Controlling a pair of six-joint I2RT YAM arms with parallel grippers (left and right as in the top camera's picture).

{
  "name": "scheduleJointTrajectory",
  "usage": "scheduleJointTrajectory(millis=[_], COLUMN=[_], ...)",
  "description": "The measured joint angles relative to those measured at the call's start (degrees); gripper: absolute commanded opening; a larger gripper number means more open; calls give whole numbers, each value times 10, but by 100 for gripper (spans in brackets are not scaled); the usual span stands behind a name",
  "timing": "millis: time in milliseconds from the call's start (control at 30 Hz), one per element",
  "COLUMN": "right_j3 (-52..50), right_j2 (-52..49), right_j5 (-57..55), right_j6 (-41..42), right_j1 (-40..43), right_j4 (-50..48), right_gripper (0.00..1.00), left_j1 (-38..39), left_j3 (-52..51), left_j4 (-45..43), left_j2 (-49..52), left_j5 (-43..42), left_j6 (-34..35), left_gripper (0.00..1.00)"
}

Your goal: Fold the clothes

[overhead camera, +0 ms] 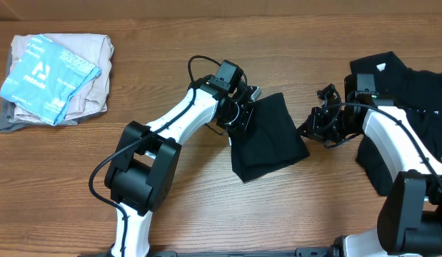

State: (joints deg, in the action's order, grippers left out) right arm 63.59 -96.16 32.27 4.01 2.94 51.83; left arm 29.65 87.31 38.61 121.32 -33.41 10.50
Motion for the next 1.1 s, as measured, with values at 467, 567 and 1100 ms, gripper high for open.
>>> scheduleJointTrajectory(millis=[467,567,1100], right_j3=[-78,-78,66], right_j2=[-61,-61,-74], right_j5=[-30,-31,60], right_j6=[13,17,31], right_j1=[-3,-4,-3], right_j4=[-82,-93,-66], right_gripper=[4,4,4], left_j1=[22,22,22], left_j3=[-5,-14,-26], left_j4=[104,102,124], left_j2=[0,0,-3], left_j5=[0,9,48], left_j6=[0,0,18], left_gripper=[4,4,4])
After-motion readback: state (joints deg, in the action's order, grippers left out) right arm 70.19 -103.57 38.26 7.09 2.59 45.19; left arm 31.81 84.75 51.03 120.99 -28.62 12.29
